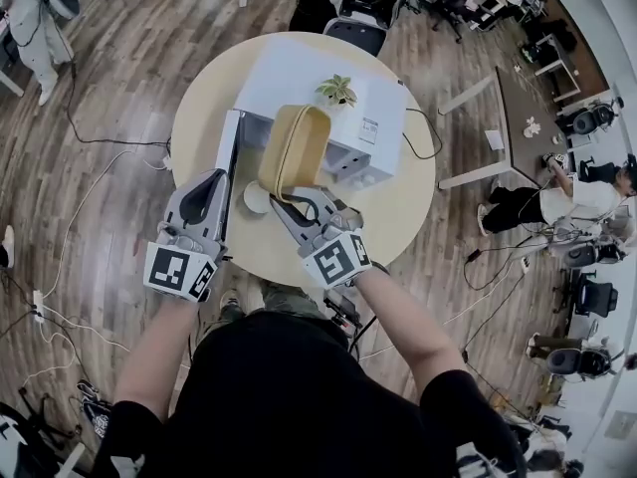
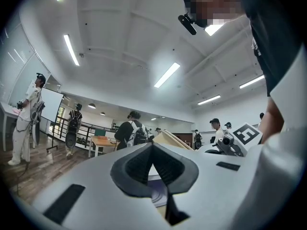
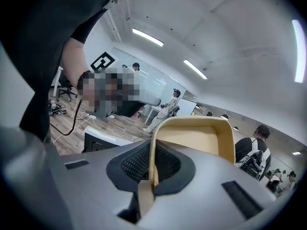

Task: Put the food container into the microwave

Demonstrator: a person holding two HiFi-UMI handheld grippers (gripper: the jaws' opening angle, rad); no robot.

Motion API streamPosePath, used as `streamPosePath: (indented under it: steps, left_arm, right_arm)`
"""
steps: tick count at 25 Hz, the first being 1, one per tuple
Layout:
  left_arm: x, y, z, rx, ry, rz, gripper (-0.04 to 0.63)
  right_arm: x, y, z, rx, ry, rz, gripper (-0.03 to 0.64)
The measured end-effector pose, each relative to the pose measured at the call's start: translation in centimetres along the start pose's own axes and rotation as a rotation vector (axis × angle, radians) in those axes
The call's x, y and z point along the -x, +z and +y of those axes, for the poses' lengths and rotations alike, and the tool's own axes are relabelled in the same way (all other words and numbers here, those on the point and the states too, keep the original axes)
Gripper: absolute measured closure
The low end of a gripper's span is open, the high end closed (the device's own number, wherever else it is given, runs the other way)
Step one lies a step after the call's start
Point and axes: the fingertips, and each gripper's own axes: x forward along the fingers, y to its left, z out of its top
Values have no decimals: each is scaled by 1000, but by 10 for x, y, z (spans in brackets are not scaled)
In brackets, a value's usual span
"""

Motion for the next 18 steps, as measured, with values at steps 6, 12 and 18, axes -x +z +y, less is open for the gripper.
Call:
streamPosePath:
  steps: [6, 12, 18]
  left_arm:
    - [0, -5, 7, 5, 11, 12, 577]
    - [-3, -10, 16, 10, 25, 22, 577]
    - [-4, -13, 19, 16, 37, 27, 577]
  right_arm:
    - [-10, -21, 26, 77, 124, 65, 592]
    - [-18, -41, 43, 91, 236, 119, 592]
    - [-24, -67, 56, 69, 343, 199, 592]
